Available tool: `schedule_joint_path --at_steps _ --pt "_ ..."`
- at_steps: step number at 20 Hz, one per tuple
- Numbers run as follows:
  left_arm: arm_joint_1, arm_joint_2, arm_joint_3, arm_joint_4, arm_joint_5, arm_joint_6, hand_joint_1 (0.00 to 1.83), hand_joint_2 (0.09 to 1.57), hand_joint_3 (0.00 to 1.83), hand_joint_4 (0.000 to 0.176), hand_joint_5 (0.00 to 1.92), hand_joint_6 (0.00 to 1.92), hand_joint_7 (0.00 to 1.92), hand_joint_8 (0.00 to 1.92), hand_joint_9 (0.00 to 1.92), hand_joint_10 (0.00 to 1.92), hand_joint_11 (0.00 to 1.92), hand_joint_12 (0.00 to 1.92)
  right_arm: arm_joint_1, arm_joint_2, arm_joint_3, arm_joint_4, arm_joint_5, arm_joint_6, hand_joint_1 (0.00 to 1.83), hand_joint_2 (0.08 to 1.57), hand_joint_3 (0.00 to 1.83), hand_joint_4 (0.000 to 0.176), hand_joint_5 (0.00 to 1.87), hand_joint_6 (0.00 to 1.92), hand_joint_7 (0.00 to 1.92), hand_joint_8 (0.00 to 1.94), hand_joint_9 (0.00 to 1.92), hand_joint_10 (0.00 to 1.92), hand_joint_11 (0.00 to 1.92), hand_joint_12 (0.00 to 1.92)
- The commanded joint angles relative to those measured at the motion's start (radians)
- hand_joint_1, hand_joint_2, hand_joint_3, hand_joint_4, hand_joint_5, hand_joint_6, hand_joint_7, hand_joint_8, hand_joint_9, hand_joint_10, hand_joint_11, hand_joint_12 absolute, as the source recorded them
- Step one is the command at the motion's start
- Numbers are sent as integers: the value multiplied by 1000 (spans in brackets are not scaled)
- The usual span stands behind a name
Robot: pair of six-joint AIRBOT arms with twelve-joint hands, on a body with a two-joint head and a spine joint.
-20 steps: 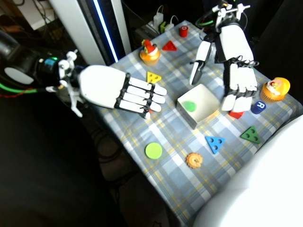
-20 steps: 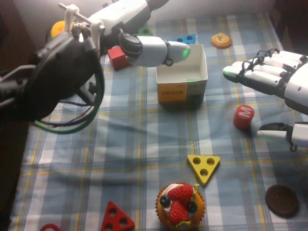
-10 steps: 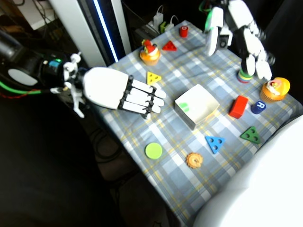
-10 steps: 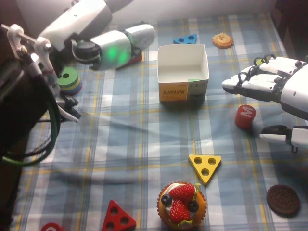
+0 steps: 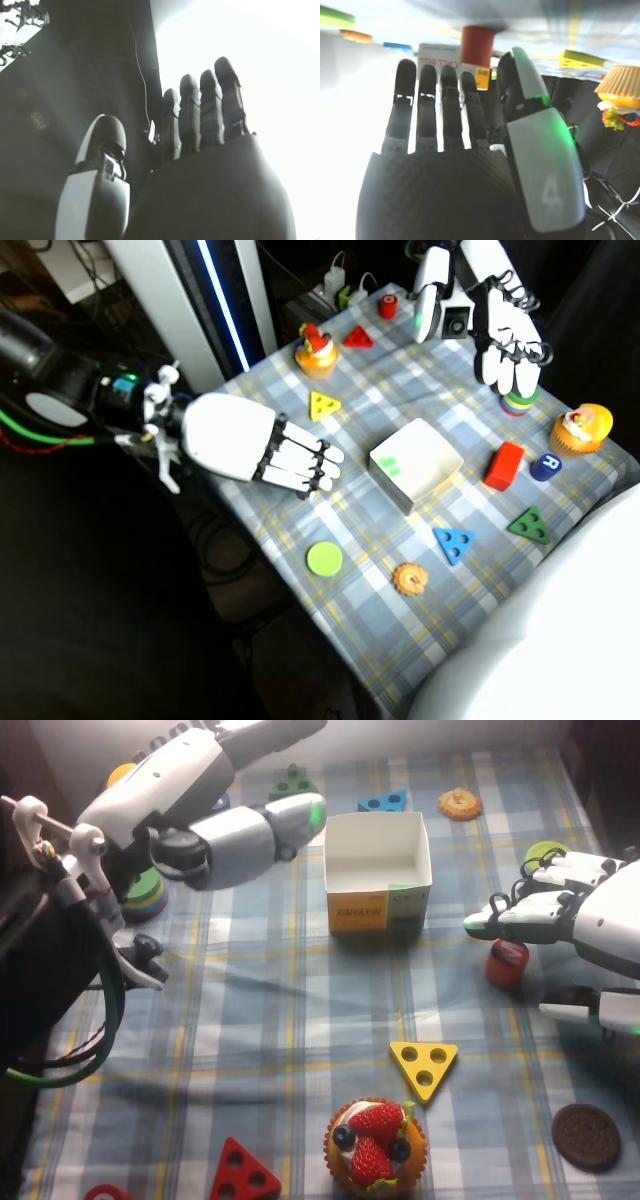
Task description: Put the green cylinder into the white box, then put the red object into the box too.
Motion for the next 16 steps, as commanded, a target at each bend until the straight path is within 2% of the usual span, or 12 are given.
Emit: schedule_joint_path --at_steps 1,2,3,4,5,6,8,9,11,13,14,16 --pt "-6 5 -3 29 -121 -5 612 1284 0 75 320 14 306 3 77 153 0 486 18 -6 6 7 101 5 951 1259 1 0 406 40 500 37 140 855 0 1508" --pt "-4 6 -5 28 -123 -5 595 1285 0 80 320 10 306 2 68 184 0 538 21 -13 10 7 95 5 1010 1248 0 0 501 80 584 67 214 901 0 1591" --pt "-2 7 -6 26 -124 -5 595 1282 0 75 326 9 314 3 66 221 0 600 24 -19 15 7 89 5 1119 1264 0 0 599 1159 752 1106 357 1103 41 1731" --pt "2 9 -6 20 -125 -5 594 1281 0 76 323 6 315 3 68 232 0 614 30 -29 22 4 82 5 1144 1260 0 0 647 1343 777 1345 458 1226 131 1770" --pt "8 11 -6 12 -126 -5 605 1277 0 77 323 4 313 1 59 270 0 668 38 -30 24 2 82 5 1160 1246 0 0 690 1333 810 1373 573 1277 237 1756" --pt "14 14 -7 7 -131 -5 564 1280 0 100 306 1 293 0 36 288 0 617 46 -30 24 1 84 5 1172 1247 0 0 685 1315 815 1434 629 1455 351 1840" --pt "33 26 -14 -9 -148 -5 574 1280 0 85 316 4 300 3 38 307 0 645 61 -23 20 -6 104 5 1286 1251 9 0 657 1345 780 1394 641 1641 462 1863" --pt "38 29 -17 -13 -153 -5 590 1276 0 78 320 4 306 3 45 323 0 678 67 -9 12 -7 125 5 1313 1246 3 0 658 1356 796 1366 656 1626 422 1893" --pt "54 41 -26 -24 -168 -5 586 1277 0 80 317 2 296 2 36 315 0 632 81 28 -14 -19 186 7 1152 1279 6 0 639 1387 747 1549 532 1721 433 1920" --pt "81 53 -40 -50 -191 -5 579 1279 0 86 310 2 284 1 46 306 0 589 121 45 -19 -54 230 38 1319 1270 3 0 610 1331 756 1471 634 1736 480 1921" --pt "100 55 -46 -70 -208 -5 588 1278 0 91 314 3 277 1 44 296 0 543 154 45 -17 -71 233 42 1199 1274 4 0 622 1358 773 1531 627 1704 494 1921" --pt "119 54 -48 -94 -218 -5 643 1284 1 91 323 3 266 3 36 261 0 422 205 34 1 -93 222 42 1191 1275 1 0 630 1315 780 1585 707 1741 645 1921"
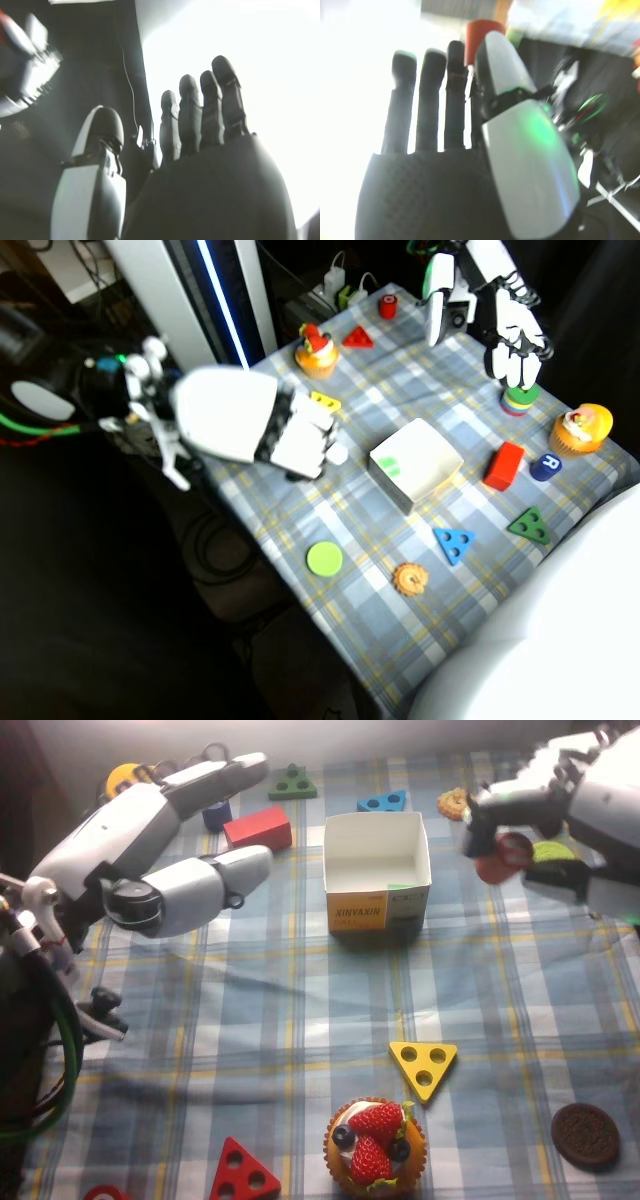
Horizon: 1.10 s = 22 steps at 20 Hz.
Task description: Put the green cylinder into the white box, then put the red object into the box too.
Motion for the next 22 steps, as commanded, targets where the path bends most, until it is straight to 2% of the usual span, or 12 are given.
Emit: schedule_joint_path --at_steps 1,4,6,9,10,11,12,13,14,16,19,22 --pt "-3 3 -2 25 -136 -6 649 1287 2 90 317 1 263 3 37 254 0 401 26 -12 11 10 100 1 1185 1276 1 0 623 1336 782 1569 691 1738 622 1921" --pt "24 3 -7 -5 -153 -6 657 1286 0 87 316 3 260 1 58 179 0 411 134 -97 78 -34 8 1 1162 1279 1 0 599 1423 792 1502 688 1584 541 1892" --pt "34 1 -8 -20 -157 -6 686 1289 0 120 322 3 236 2 52 143 0 373 179 -165 130 -48 -52 1 1325 1256 0 0 617 1357 791 1453 664 1615 407 1876" --pt "36 -5 -6 -26 -153 -6 716 1312 3 89 328 3 211 0 39 98 0 318 211 -228 183 -54 -128 -3 1286 1309 2 0 453 1475 728 1509 594 1723 234 1916" --pt "35 -8 -5 -27 -151 -6 744 1314 2 80 337 6 216 3 45 96 0 309 218 -243 196 -54 -153 -11 1279 1292 0 0 245 877 660 1521 415 1434 46 1837" --pt "35 -8 -5 -27 -150 -6 789 1310 0 62 357 13 234 8 60 98 0 315 223 -253 204 -52 -169 -24 1098 1245 0 3 113 230 316 754 227 1017 8 1497" --pt "34 -9 -4 -27 -149 -6 792 1312 0 68 358 8 232 3 59 82 0 274 228 -260 208 -48 -183 -36 1063 1210 0 61 33 59 226 307 128 700 1 1161" --pt "32 -10 -4 -26 -150 -6 812 1305 0 74 358 6 226 1 55 74 0 264 229 -262 211 -43 -188 -40 1025 1178 0 70 6 11 53 80 35 383 0 935" --pt "32 -11 -4 -26 -150 -6 825 1300 0 82 352 3 220 0 55 71 0 263 229 -262 212 -39 -188 -40 919 1198 0 88 0 1 10 15 6 76 0 578" --pt "34 -10 -7 -24 -155 -6 869 1281 0 82 368 4 236 2 84 64 0 353 231 -255 208 -34 -186 -40 781 1269 7 72 0 0 0 0 0 2 0 29" --pt "38 -3 -19 -15 -169 -6 881 1289 1 115 323 0 234 0 96 47 0 385 232 -200 151 -22 -123 -40 752 1276 7 73 0 0 0 0 0 0 0 0" --pt "43 12 -38 -1 -193 -6 835 1297 1 123 232 1 199 1 104 35 0 380 224 -120 73 -7 -23 -40 607 1290 11 35 0 0 0 0 0 0 0 0"
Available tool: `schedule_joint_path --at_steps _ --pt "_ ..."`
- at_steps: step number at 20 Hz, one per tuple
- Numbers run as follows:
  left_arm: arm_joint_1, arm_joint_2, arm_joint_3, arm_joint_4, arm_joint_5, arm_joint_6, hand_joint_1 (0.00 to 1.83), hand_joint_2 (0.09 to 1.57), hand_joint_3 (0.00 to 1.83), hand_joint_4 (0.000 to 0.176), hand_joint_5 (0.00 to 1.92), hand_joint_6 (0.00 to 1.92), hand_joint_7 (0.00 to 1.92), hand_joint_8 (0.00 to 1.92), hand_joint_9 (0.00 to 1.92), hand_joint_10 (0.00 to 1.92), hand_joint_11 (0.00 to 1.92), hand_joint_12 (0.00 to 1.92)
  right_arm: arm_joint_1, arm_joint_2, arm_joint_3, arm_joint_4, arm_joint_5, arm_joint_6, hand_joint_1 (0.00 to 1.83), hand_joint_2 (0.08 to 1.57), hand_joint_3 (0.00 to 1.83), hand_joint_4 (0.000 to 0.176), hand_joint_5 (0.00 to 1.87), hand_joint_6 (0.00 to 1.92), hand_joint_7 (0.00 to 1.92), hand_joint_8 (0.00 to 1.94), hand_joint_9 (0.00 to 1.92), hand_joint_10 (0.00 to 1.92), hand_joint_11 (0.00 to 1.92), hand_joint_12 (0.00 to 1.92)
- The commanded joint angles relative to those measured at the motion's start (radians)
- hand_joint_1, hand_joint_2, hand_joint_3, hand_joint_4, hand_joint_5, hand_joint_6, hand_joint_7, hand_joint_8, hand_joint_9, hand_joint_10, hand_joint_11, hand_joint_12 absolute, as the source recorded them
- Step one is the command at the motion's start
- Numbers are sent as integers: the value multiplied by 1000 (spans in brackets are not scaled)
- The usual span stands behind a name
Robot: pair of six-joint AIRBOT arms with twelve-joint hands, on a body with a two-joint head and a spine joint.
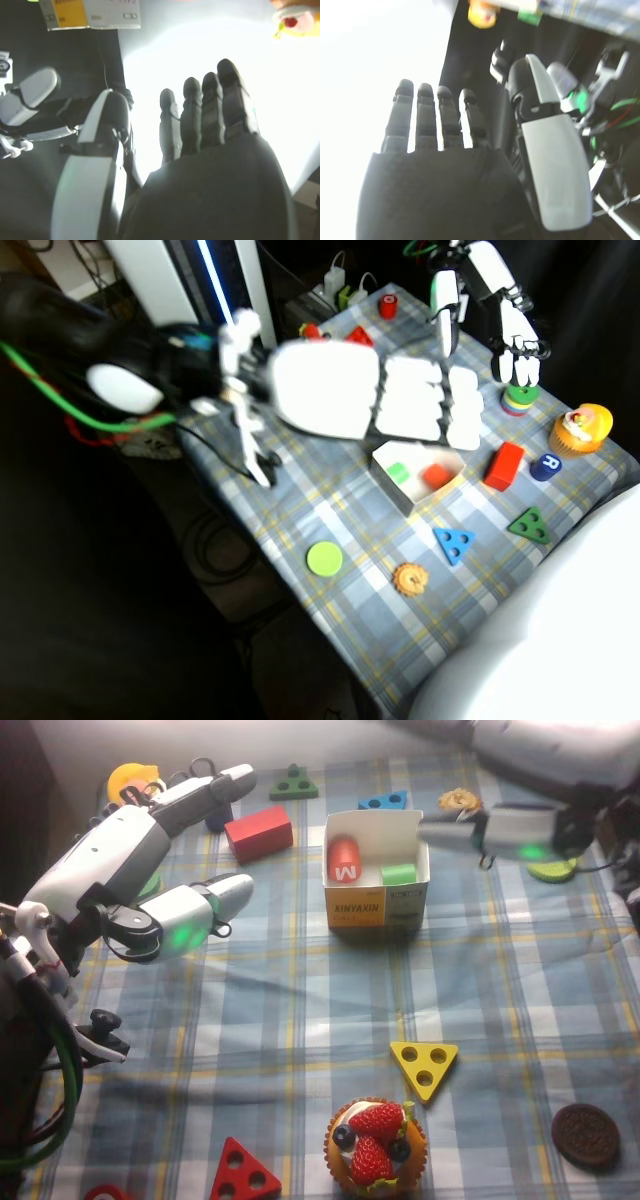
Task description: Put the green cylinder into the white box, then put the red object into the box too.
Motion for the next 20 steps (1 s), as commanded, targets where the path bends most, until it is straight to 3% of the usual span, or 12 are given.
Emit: schedule_joint_path --at_steps 1,2,3,4,7,10,11,12,15,17,19,20 --pt "-3 11 1 32 -129 -6 817 1299 1 137 200 1 175 0 89 25 0 273 4 0 -6 10 149 1 551 1305 15 52 0 0 0 0 0 0 0 0" --pt "0 17 -9 39 -142 -7 820 1301 1 142 187 3 165 2 81 19 0 185 -21 36 -33 11 185 1 525 1305 12 63 0 0 0 0 0 0 0 0" --pt "3 24 -15 48 -153 -18 834 1297 0 133 181 1 162 0 80 16 0 137 -46 59 -55 19 218 1 478 1322 0 52 0 0 0 0 0 0 0 236" --pt "8 29 -16 63 -163 -51 810 1301 0 133 163 1 143 0 67 8 0 41 -84 88 -79 37 269 1 526 1326 0 55 0 0 0 0 0 0 0 271" --pt "22 47 -23 92 -199 -114 619 1311 0 166 76 0 74 0 39 0 0 66 -174 136 -121 84 374 1 494 1322 0 97 0 0 0 0 0 0 0 4" --pt "38 68 -39 119 -241 -159 709 1302 0 121 50 3 49 0 18 0 0 0 -266 168 -156 143 475 1 473 1297 0 81 0 0 0 0 0 0 0 0" --pt "44 70 -39 128 -250 -185 691 1299 0 136 22 0 12 0 3 0 0 0 -289 172 -163 162 502 -1 488 1279 0 88 0 0 0 0 0 0 0 0" --pt "54 76 -38 142 -266 -233 680 1303 0 139 4 0 2 0 0 0 0 0 -336 177 -172 202 547 -3 488 1270 0 82 0 0 0 0 0 0 0 0" --pt "75 94 -39 171 -310 -319 586 1315 4 155 0 0 0 0 0 0 0 0 -435 192 -197 284 649 -4 352 1287 0 102 0 0 0 0 0 0 0 0" --pt "85 105 -39 187 -330 -360 337 1314 6 175 0 0 0 0 0 0 0 0 -483 201 -212 325 701 -5 344 1294 1 95 0 0 0 0 0 0 0 0" --pt "98 110 -38 197 -354 -401 165 1336 11 143 0 0 0 0 0 0 0 0 -513 206 -221 346 744 -6 297 1323 11 83 0 0 0 0 0 0 0 0" --pt "103 110 -38 205 -368 -418 135 1324 5 146 0 0 0 0 0 0 0 0 -523 211 -227 350 761 -6 270 1329 12 81 0 0 0 0 0 0 0 0"
